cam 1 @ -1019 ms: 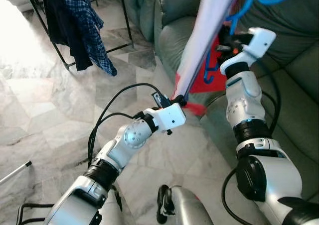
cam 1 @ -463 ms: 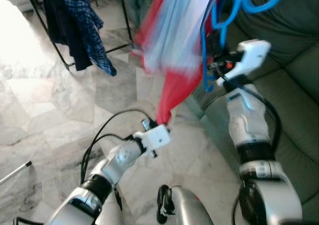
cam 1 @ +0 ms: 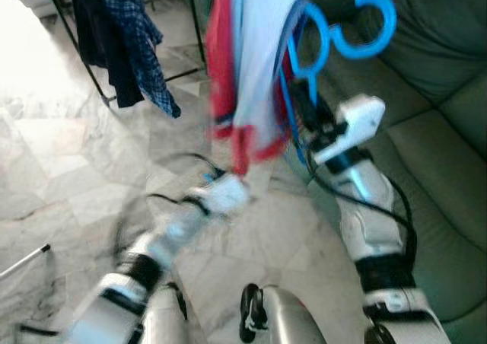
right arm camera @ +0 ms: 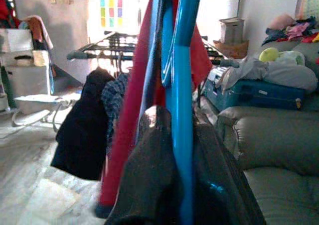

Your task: Hang hanger

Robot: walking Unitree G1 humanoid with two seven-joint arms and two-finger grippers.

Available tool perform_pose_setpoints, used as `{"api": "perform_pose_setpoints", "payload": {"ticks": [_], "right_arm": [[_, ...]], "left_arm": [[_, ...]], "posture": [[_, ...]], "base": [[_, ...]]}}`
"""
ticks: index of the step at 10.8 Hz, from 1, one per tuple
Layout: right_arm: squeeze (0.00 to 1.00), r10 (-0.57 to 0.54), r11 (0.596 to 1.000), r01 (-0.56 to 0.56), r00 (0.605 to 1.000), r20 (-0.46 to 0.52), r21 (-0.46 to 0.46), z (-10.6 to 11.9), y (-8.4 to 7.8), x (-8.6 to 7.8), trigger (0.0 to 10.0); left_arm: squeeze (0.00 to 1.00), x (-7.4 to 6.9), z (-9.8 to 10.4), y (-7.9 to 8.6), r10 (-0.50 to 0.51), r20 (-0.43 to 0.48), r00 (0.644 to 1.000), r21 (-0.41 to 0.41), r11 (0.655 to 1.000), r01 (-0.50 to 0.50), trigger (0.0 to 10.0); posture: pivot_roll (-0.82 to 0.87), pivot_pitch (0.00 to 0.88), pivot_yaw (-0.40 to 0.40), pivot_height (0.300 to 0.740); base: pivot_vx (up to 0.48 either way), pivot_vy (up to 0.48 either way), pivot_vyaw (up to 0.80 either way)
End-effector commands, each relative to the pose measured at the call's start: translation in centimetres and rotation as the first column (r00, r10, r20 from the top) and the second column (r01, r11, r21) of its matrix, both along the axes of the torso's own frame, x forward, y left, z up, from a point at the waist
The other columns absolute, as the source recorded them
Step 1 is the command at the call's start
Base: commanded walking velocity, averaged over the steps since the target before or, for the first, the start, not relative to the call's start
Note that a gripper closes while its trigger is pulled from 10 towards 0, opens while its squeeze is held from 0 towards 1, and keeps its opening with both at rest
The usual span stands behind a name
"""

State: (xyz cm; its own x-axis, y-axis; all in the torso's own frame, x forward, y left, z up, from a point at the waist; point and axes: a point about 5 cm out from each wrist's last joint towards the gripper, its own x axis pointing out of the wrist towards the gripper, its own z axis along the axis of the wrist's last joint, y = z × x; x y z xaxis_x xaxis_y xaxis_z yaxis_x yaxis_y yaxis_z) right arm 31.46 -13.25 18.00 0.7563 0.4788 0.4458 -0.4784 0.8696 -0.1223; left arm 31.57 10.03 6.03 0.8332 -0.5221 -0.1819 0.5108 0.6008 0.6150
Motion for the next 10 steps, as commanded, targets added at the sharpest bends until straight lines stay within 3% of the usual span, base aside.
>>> {"api": "perform_pose_setpoints", "payload": {"ticks": [1,3,5,10], "right_arm": [[0.00,-0.003,0.999,0.004,1.000,0.019,-0.038,-0.6,-0.8,-0.9,10.0],[0.00,-0.027,0.996,0.026,1.000,-0.014,-0.090,-2.1,-1.9,-1.6,10.0],[0.00,-0.050,0.984,0.036,0.996,-0.072,-0.177,-4.3,-3.7,-2.4,10.0],[0.00,-0.055,0.985,0.040,0.995,-0.084,-0.169,-4.6,-3.9,-2.4,10.0]], "left_arm": [[1.00,-0.4,-0.3,1.4,0.057,0.017,0.998,-0.018,0.998,-0.056,10.0],[1.00,-0.6,-0.1,2.8,0.097,0.046,0.994,-0.030,0.995,-0.096,10.0],[1.00,-1.1,0.5,3.9,0.129,0.147,0.981,-0.041,0.991,-0.125,10.0],[1.00,-1.1,0.5,4.1,0.128,0.160,0.979,-0.036,0.992,-0.124,10.0]], "posture": [[-0.05,0.164,-0.068,0.740],[-0.04,0.169,-0.067,0.740],[-0.04,0.171,-0.064,0.740],[-0.04,0.171,-0.064,0.740]], "base": [[0.000,0.000,0.00],[0.000,0.000,0.00],[0.000,0.000,0.00],[0.000,0.000,0.00]]}}
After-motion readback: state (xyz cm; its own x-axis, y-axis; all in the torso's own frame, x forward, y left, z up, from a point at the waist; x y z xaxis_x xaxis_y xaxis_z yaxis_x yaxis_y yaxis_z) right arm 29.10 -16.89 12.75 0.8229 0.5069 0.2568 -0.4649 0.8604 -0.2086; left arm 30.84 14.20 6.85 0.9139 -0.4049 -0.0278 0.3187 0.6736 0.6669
